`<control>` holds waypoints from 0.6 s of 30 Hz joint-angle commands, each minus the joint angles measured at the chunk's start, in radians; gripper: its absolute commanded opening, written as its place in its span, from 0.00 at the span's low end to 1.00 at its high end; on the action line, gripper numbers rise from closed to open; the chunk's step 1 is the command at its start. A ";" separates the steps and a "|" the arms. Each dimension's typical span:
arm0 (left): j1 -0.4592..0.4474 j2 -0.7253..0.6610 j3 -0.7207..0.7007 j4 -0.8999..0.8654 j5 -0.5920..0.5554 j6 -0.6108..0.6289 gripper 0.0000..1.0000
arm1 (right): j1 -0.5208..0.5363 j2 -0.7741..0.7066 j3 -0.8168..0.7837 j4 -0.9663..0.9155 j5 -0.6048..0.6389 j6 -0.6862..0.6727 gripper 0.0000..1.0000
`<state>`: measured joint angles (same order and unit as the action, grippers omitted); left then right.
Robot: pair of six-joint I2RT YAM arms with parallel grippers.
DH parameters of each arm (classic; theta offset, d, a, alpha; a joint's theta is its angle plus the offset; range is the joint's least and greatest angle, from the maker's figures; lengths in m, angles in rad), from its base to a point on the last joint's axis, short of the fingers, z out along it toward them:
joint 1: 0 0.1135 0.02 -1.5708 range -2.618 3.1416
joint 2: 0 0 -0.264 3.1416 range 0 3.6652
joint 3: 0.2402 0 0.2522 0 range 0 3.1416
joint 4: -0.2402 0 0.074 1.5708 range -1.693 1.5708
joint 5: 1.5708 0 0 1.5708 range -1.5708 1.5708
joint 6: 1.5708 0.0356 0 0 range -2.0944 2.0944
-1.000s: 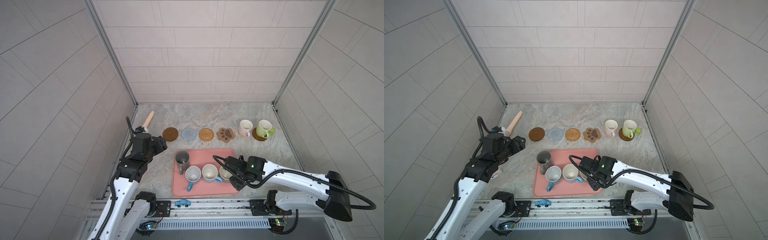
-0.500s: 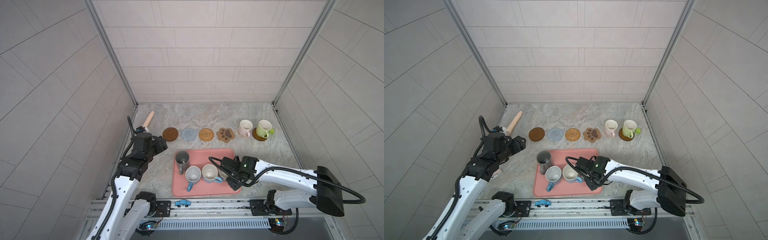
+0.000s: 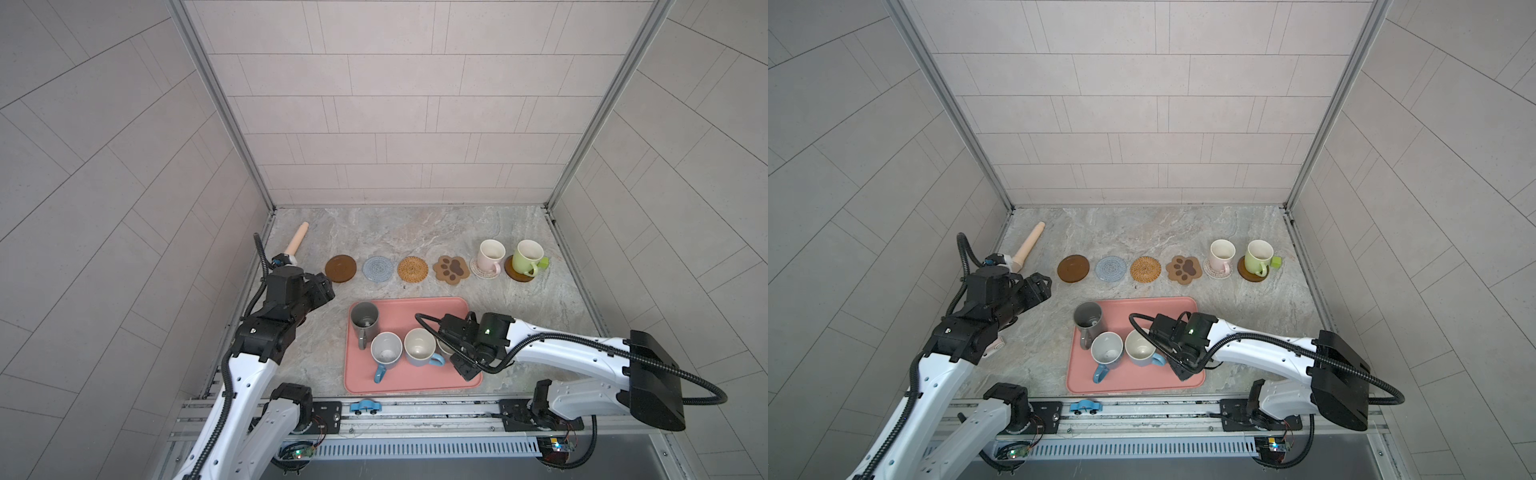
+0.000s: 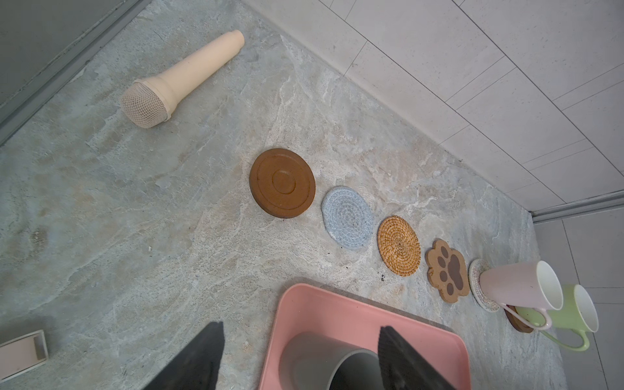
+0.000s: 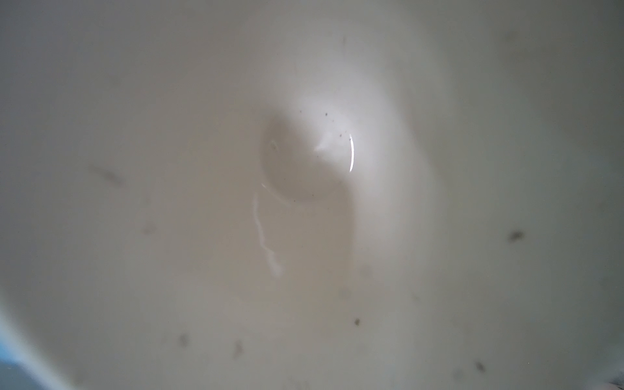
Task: Place cups on coasters
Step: Pick up the cup from the tray.
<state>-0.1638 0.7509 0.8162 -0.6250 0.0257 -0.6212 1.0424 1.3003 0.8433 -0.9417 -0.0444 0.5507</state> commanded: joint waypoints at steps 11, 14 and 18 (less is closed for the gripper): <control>0.004 -0.011 -0.031 0.021 -0.009 -0.015 0.79 | 0.003 -0.078 0.005 0.024 0.105 0.054 0.25; 0.004 -0.004 -0.031 0.025 -0.004 -0.012 0.79 | 0.002 -0.067 0.002 0.028 0.104 0.058 0.24; 0.004 0.002 -0.032 0.030 0.000 -0.012 0.79 | 0.002 -0.047 0.003 0.039 0.101 0.058 0.21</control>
<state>-0.1638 0.7509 0.7933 -0.6144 0.0273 -0.6292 1.0424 1.2434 0.8429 -0.9108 0.0257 0.5873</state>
